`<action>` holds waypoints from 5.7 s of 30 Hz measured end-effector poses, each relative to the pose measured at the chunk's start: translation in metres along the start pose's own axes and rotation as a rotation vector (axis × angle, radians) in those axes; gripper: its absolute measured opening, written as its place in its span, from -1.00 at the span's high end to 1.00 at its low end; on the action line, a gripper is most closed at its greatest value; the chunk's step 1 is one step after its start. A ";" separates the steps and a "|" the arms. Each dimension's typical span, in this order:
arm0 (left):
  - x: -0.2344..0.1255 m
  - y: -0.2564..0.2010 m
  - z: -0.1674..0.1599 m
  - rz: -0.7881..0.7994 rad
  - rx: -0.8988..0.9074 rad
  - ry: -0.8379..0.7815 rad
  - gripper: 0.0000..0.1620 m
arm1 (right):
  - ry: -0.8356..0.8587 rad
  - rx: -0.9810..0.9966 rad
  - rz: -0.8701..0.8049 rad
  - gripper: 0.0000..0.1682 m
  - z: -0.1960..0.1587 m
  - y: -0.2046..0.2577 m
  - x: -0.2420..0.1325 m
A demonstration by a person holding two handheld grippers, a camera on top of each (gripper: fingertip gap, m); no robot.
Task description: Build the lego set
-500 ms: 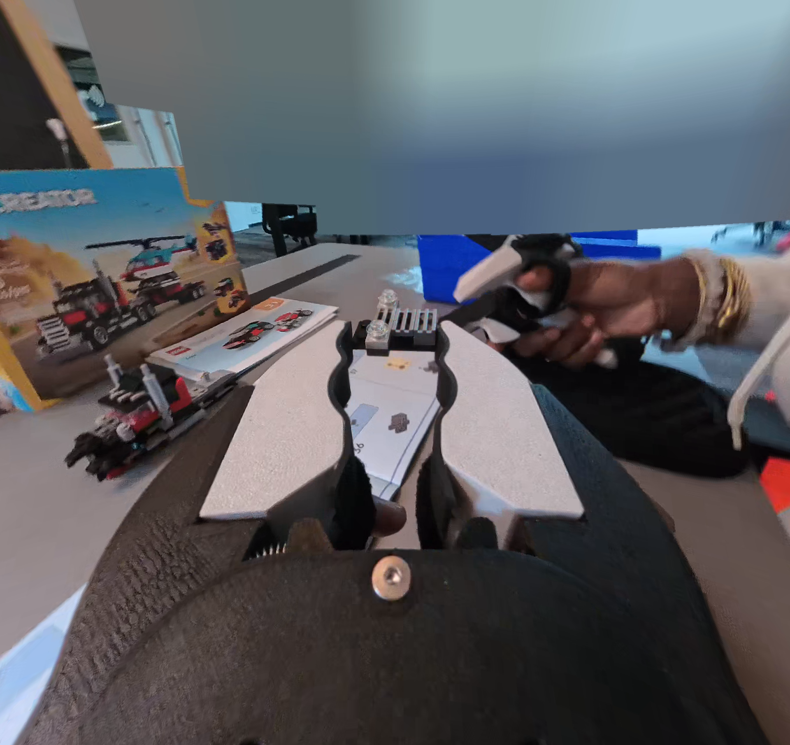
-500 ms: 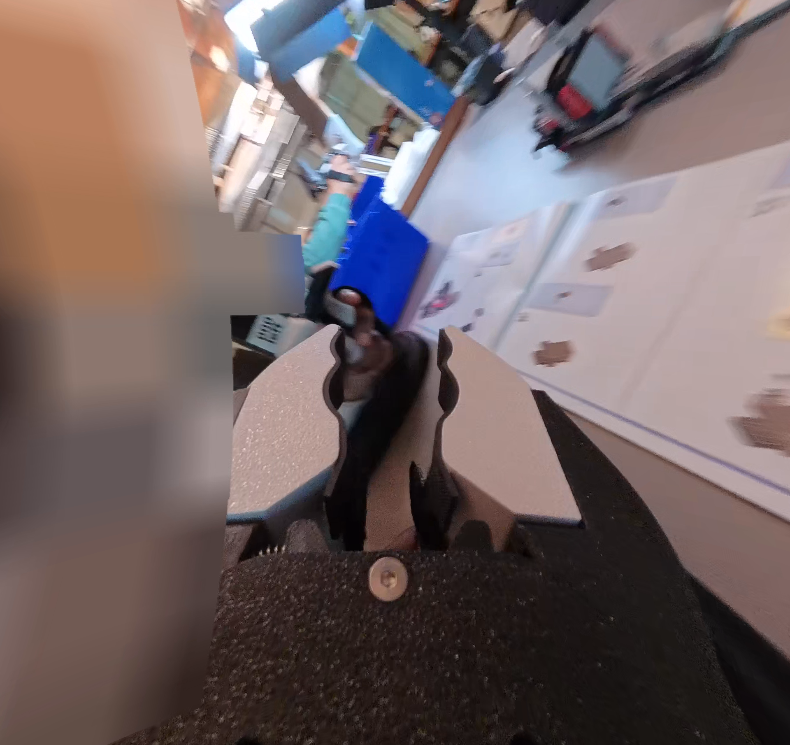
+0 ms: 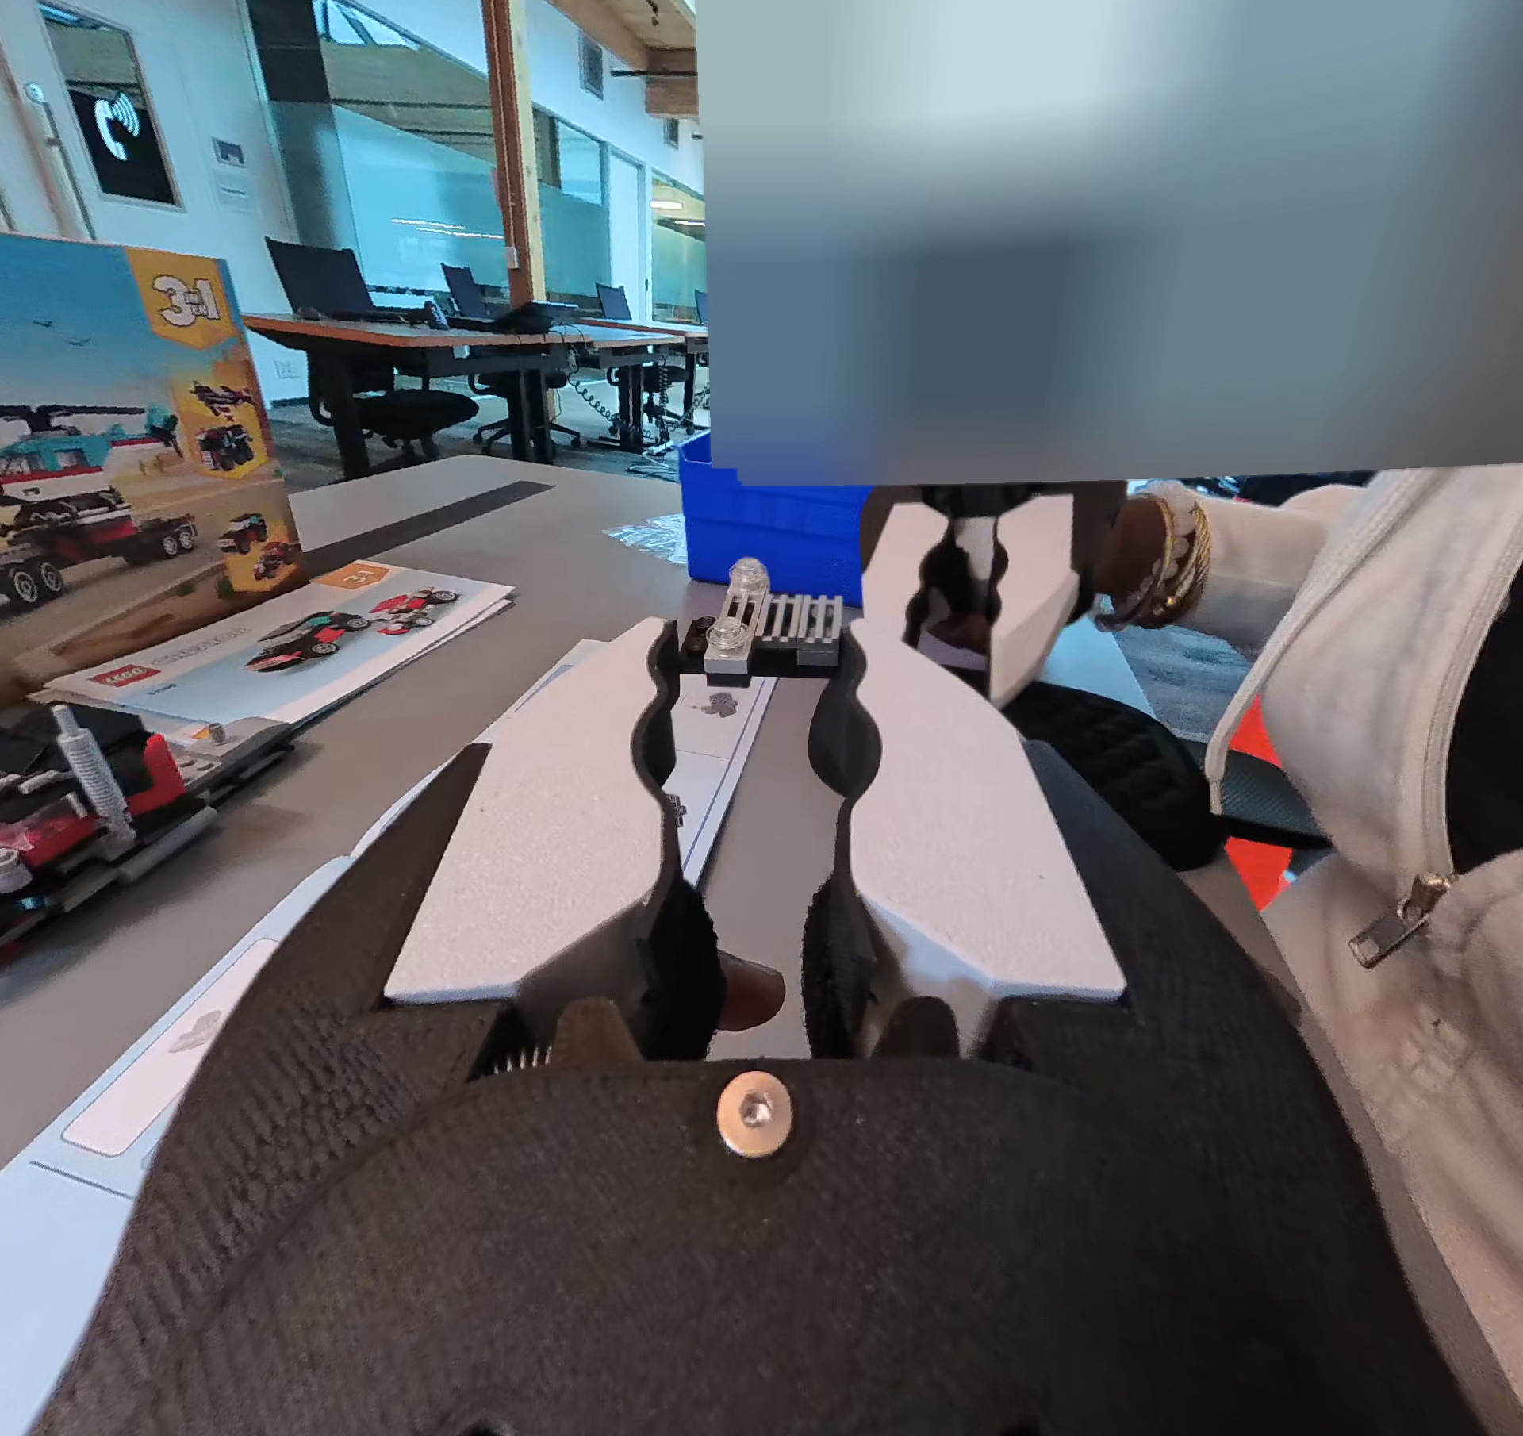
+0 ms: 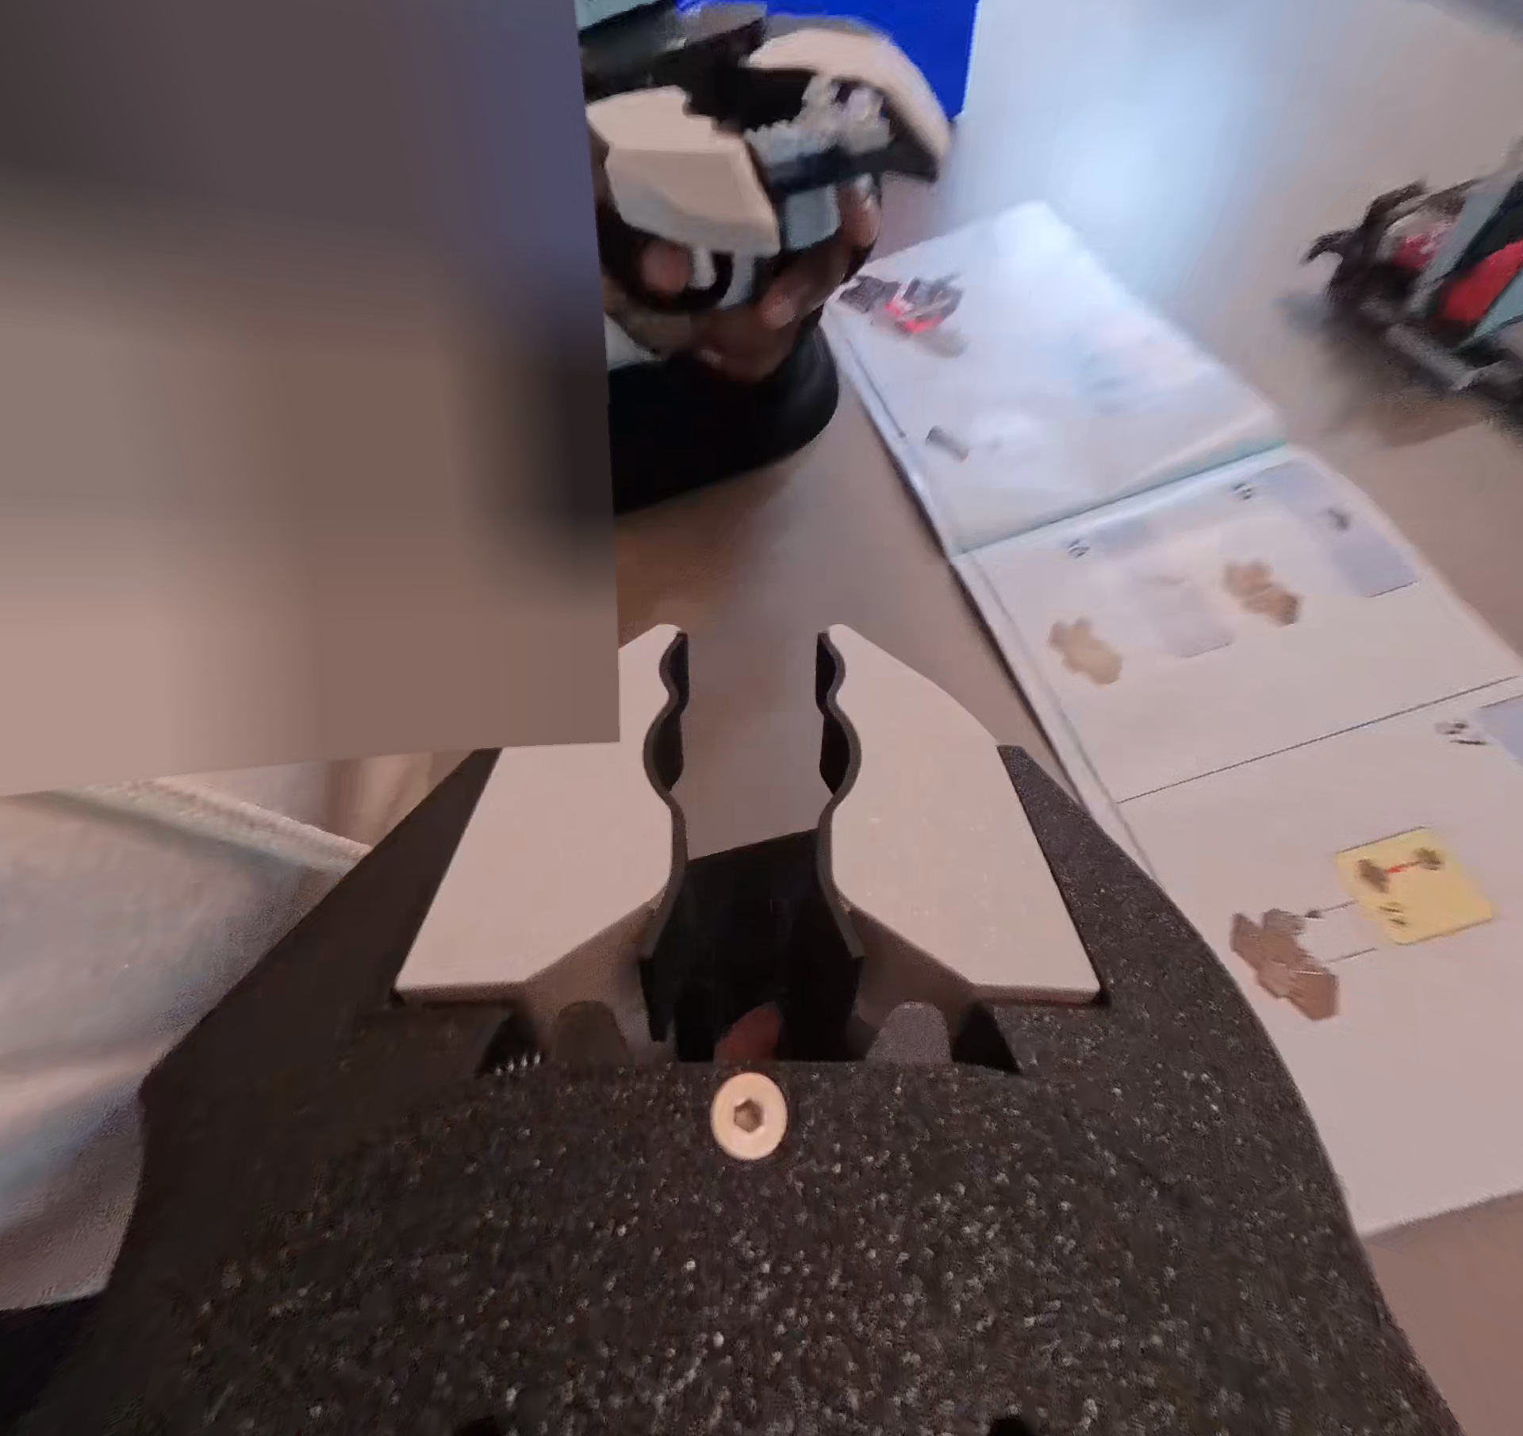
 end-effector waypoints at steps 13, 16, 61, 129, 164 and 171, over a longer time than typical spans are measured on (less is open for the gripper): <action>0.005 -0.016 -0.009 -0.145 -0.011 0.069 0.54 | -0.248 -0.250 0.071 0.59 0.061 -0.006 0.012; 0.004 -0.019 -0.009 -0.161 -0.001 0.066 0.54 | -0.232 -0.311 0.130 0.62 0.070 -0.001 0.021; 0.033 0.088 -0.110 0.248 0.038 0.826 0.80 | 0.294 0.290 -0.440 -0.07 -0.059 -0.118 -0.016; 0.040 0.112 -0.114 0.425 -0.114 0.799 -0.36 | 0.224 0.047 -0.219 -0.06 -0.007 -0.092 0.063; 0.049 0.108 -0.100 0.328 -0.278 0.647 -0.51 | 0.286 0.055 -0.386 0.21 -0.033 -0.118 0.030; 0.049 0.106 -0.094 0.286 -0.324 0.594 -0.42 | 0.105 0.071 -0.301 0.30 -0.010 -0.102 0.023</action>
Point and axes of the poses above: each gripper's, where its closed fingertips meet, x out along the fingers, z out of its top, y = z × x across the jaws, the point moved 1 cm from there along -x, back along the fingers, and after that the axes turned 1 degree about y, right-handed, at the moved point
